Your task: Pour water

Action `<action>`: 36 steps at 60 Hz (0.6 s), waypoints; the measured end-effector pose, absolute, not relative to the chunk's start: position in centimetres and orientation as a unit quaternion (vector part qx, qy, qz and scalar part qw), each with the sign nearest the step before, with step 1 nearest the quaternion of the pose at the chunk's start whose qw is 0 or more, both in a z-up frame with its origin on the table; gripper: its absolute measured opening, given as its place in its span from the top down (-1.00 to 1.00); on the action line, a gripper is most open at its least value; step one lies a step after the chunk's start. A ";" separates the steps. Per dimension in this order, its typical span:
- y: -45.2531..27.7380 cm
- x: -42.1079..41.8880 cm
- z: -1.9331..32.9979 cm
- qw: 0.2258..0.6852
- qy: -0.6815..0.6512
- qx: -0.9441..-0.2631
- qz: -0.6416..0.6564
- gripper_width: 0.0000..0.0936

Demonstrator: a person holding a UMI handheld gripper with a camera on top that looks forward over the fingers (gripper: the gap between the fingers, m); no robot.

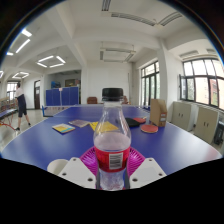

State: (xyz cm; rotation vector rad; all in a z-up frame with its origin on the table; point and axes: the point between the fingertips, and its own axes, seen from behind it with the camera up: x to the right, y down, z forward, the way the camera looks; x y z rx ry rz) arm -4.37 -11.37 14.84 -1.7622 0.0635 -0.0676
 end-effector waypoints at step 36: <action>-15.1 -2.2 10.0 0.541 0.073 -0.836 -0.059 -0.84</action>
